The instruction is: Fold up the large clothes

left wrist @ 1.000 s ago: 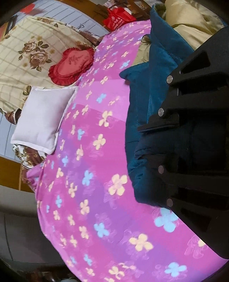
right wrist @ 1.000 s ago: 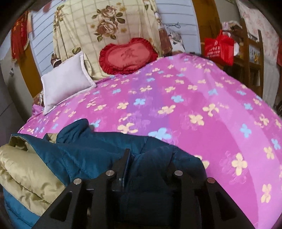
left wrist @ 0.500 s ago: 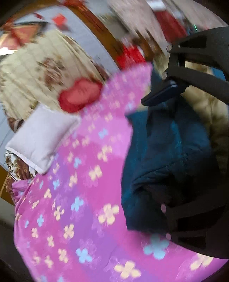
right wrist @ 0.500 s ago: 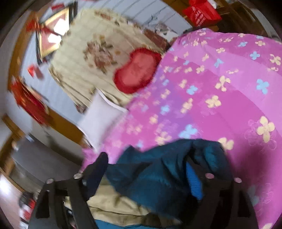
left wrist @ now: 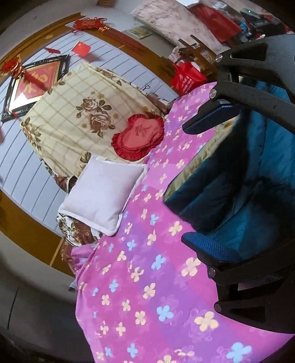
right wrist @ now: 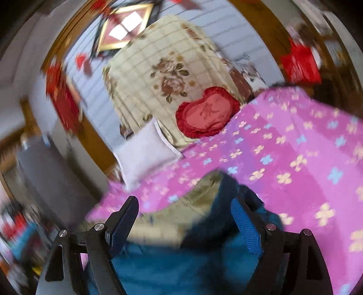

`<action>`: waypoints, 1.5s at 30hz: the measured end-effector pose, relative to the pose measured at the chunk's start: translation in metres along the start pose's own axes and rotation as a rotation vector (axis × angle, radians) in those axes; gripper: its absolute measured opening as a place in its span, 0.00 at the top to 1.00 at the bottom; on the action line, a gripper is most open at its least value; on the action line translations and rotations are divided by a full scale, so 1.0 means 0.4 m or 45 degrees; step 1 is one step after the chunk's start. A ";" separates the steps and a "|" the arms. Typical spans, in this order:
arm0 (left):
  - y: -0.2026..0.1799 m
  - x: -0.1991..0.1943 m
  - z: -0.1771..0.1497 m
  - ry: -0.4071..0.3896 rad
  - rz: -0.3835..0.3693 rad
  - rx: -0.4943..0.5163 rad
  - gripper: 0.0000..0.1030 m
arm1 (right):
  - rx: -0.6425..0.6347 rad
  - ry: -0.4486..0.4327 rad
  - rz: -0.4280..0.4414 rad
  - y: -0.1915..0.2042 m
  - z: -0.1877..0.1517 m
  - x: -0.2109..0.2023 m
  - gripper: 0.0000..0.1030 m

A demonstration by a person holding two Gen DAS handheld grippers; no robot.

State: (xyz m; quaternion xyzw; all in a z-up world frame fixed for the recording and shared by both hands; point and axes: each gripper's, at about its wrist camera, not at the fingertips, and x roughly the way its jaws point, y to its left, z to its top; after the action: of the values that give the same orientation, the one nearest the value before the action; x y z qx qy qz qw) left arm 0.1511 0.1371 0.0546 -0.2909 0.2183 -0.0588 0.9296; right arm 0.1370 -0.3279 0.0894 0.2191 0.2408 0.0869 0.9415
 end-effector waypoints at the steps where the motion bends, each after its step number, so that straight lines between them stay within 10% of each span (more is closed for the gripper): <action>1: -0.008 -0.008 -0.007 0.008 0.012 0.000 0.15 | -0.058 0.027 -0.008 0.017 -0.010 -0.005 0.21; 6: -0.063 -0.023 -0.063 0.044 0.124 0.091 0.15 | -0.330 0.251 -0.145 0.108 -0.095 0.045 0.21; 14: -0.143 0.124 -0.112 0.212 0.291 0.391 0.15 | -0.141 0.446 -0.318 0.025 -0.081 0.246 0.21; 21: 0.023 0.254 -0.104 0.393 0.444 0.162 0.15 | -0.057 0.407 -0.343 -0.015 -0.063 0.304 0.07; 32: 0.058 0.199 -0.109 0.283 0.567 0.166 0.11 | -0.085 0.423 -0.356 -0.045 -0.081 0.364 0.00; 45: 0.003 0.148 -0.088 0.224 0.390 0.168 0.10 | -0.049 0.542 -0.363 -0.046 -0.069 0.358 0.00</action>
State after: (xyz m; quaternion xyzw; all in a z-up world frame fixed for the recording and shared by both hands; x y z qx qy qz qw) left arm 0.1886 0.1059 0.0061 -0.1865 0.3362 0.0439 0.9221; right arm 0.2488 -0.2953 -0.0001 0.1416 0.4604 0.0020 0.8764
